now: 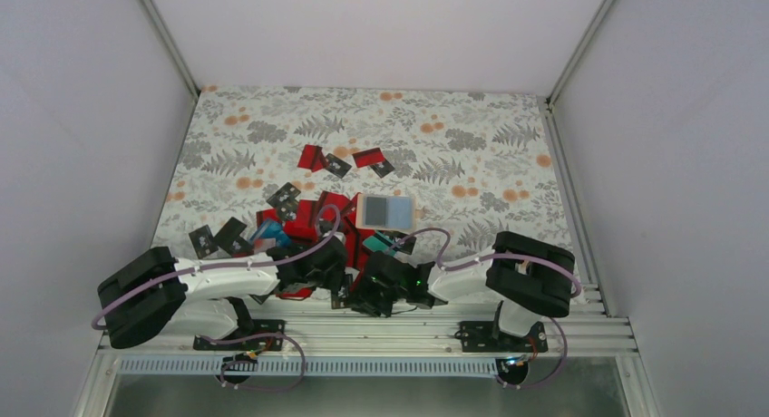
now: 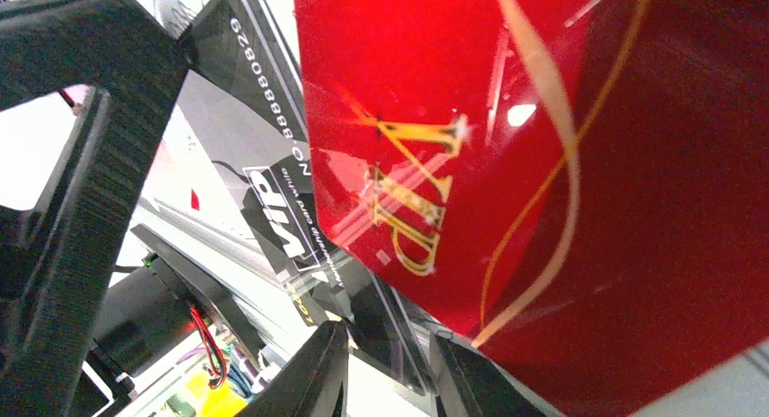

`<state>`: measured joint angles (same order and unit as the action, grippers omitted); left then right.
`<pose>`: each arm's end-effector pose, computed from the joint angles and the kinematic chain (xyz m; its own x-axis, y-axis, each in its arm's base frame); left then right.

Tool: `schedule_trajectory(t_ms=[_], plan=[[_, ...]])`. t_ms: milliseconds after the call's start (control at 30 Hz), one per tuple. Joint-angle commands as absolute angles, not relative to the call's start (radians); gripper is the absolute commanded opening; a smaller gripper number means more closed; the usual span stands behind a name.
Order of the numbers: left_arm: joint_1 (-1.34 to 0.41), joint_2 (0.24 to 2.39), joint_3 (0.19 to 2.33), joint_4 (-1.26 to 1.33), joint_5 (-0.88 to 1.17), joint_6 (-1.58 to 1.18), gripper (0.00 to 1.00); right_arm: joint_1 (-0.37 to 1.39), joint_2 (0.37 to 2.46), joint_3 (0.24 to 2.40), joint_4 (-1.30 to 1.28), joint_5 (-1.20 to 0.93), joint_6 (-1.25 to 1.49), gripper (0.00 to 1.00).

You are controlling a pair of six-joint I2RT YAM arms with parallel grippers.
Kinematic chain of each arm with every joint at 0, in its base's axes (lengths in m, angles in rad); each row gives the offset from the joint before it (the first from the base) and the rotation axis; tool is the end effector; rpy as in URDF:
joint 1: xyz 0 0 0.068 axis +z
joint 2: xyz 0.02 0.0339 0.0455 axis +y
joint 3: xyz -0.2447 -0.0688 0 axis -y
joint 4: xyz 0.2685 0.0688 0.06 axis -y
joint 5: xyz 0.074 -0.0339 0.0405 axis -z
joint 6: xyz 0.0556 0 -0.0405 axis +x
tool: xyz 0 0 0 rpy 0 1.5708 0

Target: Put the credit cards into the card holder

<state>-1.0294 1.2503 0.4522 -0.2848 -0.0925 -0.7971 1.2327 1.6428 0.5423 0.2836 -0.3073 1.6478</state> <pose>0.1250 -0.1978 0.0811 -0.9125 0.1354 -0.3859 0.2551 0.9260 -0.2783 0.0835 0.2883 0.0528 -0.9464 0.1734 0.2725 0.3156 0.6764 0.6655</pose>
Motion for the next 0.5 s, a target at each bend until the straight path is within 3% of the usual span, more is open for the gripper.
schedule_trajectory(t_ms=[0,467], plan=[[-1.031,1.255,0.425,-0.318,-0.046,-0.813,0.13,1.220,1.640,0.566,0.348,-0.277,1.611,0.24],[-1.030,1.220,0.444,-0.378,-0.066,-0.845,0.13,1.204,1.626,0.625,0.292,-0.294,1.523,0.12]])
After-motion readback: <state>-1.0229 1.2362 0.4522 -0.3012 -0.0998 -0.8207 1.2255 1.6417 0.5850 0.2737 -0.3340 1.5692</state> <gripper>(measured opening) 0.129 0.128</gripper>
